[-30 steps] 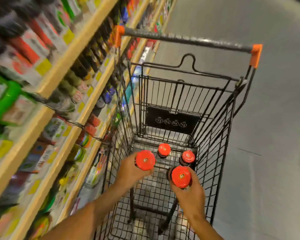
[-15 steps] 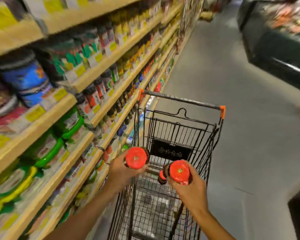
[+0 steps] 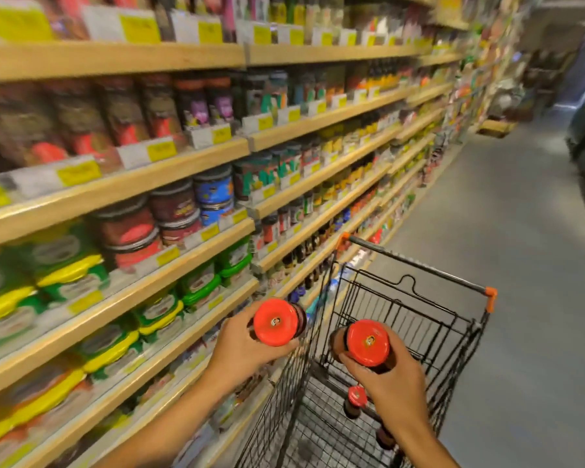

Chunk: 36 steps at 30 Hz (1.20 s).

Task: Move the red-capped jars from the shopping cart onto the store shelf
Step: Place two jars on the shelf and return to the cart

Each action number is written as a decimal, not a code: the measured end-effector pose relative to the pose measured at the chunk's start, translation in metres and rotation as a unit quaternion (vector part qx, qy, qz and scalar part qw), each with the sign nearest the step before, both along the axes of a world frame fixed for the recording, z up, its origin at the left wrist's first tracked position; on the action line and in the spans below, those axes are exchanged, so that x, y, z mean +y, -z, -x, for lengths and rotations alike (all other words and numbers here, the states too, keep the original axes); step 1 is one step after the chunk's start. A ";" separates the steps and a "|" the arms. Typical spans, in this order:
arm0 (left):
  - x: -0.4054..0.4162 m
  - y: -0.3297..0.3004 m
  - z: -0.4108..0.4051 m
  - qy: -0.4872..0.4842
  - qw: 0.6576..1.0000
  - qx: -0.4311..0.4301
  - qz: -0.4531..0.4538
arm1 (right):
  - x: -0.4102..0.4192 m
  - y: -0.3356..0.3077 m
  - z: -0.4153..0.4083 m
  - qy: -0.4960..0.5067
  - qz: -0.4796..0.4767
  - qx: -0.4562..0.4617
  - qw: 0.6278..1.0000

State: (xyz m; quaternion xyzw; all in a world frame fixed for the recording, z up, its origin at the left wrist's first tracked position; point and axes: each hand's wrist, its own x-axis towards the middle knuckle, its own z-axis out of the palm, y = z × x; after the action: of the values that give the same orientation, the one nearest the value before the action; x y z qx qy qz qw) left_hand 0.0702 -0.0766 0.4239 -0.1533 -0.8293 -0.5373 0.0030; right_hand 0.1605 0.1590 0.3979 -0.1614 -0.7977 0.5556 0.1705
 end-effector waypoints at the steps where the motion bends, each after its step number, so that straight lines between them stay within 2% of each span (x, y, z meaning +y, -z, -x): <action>1: -0.006 -0.006 -0.008 -0.016 1.000 0.004 -0.001 | -0.002 -0.006 0.000 -0.016 -0.002 0.007 1.000; 8: -0.061 -0.038 -0.078 -0.162 0.986 0.043 -0.005 | -0.032 -0.040 0.005 -0.136 -0.014 0.061 0.989; 17: -0.150 -0.072 -0.186 -0.306 0.948 0.082 -0.004 | -0.129 -0.086 -0.003 -0.309 0.000 0.109 0.945; 30: -0.304 -0.125 -0.294 -0.436 0.886 0.159 0.014 | -0.307 -0.156 -0.052 -0.413 -0.012 0.221 0.884; 36: -0.372 -0.144 -0.322 -0.451 0.876 0.170 0.032 | -0.385 -0.170 -0.067 -0.435 0.017 0.240 0.868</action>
State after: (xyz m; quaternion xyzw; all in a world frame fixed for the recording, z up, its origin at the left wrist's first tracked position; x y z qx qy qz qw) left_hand 0.3927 -0.4482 0.5677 0.1483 -0.8121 -0.4164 0.3809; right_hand 0.2279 -0.2264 0.5676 0.3375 -0.7120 0.6083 0.0952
